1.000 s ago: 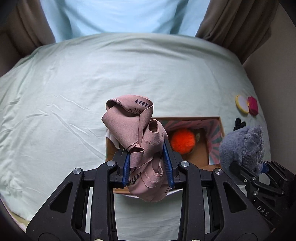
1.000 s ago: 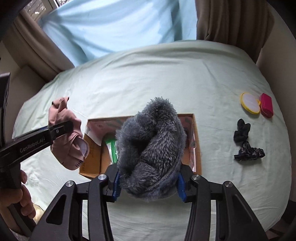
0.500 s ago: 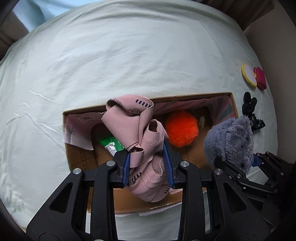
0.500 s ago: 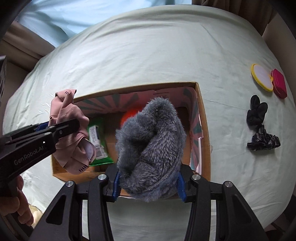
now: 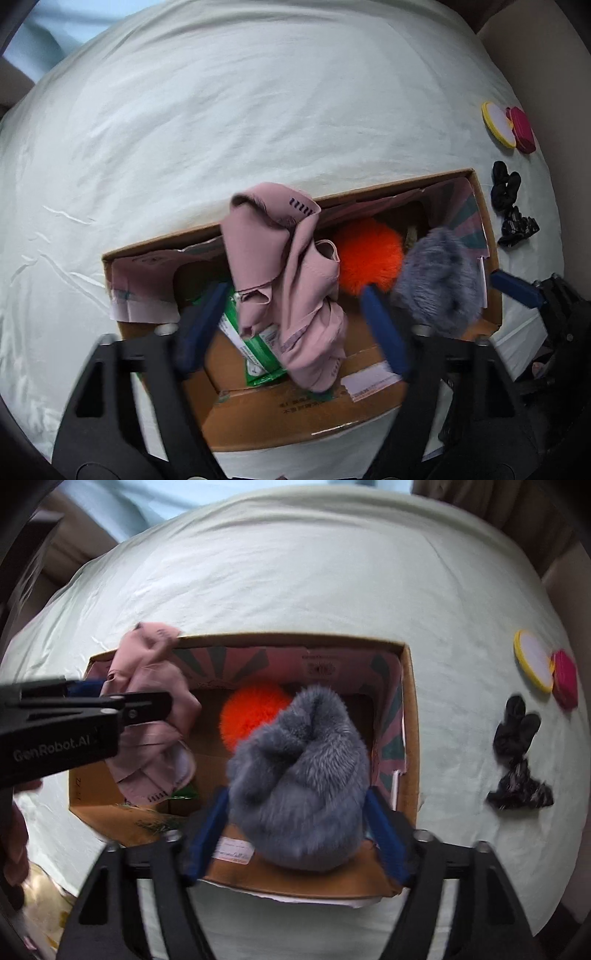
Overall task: Organize soft objects
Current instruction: 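Open both tools to drop the items into the box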
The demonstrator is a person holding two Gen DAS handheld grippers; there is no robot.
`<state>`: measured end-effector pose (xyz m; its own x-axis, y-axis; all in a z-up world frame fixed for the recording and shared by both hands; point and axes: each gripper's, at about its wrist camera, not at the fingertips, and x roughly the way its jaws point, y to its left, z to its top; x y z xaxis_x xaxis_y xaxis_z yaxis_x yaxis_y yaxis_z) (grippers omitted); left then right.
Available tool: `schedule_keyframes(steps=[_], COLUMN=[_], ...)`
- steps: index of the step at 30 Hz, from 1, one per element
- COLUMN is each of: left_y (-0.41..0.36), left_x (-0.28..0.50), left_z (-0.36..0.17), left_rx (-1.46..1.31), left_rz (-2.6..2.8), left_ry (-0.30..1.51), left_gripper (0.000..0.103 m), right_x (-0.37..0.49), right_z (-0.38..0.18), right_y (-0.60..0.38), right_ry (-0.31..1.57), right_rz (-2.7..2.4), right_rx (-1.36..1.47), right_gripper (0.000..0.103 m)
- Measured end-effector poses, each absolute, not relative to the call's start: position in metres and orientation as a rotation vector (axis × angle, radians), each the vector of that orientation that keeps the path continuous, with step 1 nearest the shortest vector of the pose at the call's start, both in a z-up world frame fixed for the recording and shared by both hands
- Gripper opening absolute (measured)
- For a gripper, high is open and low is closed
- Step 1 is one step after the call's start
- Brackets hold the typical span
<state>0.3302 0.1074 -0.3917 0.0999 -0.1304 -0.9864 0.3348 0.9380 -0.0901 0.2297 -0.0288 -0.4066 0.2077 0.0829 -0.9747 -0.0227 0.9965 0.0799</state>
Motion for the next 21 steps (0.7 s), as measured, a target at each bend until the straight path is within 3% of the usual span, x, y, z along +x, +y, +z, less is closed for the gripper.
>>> schedule_keyframes(steps=[1, 2, 21], left_y=[0.106, 0.106, 0.136], left_x=[0.329, 0.328, 0.3], left_z=[-0.388, -0.384, -0.347], left_rx=[0.2, 0.213, 0.171], left_rz=[-0.344, -0.345, -0.313], left_ry=[1.407, 1.383, 1.332], left_gripper=[0.103, 0.103, 0.103], right_x=[0.228, 0.226, 0.209], right_z=[-0.405, -0.404, -0.368], right_y=[-0.025, -0.022, -0.021], right_ry=[1.347, 1.345, 1.257], right_rz=[0.084, 0.104, 0.122], right_rx=[0.021, -0.003, 0.013], right_gripper=[0.098, 0.101, 0.101])
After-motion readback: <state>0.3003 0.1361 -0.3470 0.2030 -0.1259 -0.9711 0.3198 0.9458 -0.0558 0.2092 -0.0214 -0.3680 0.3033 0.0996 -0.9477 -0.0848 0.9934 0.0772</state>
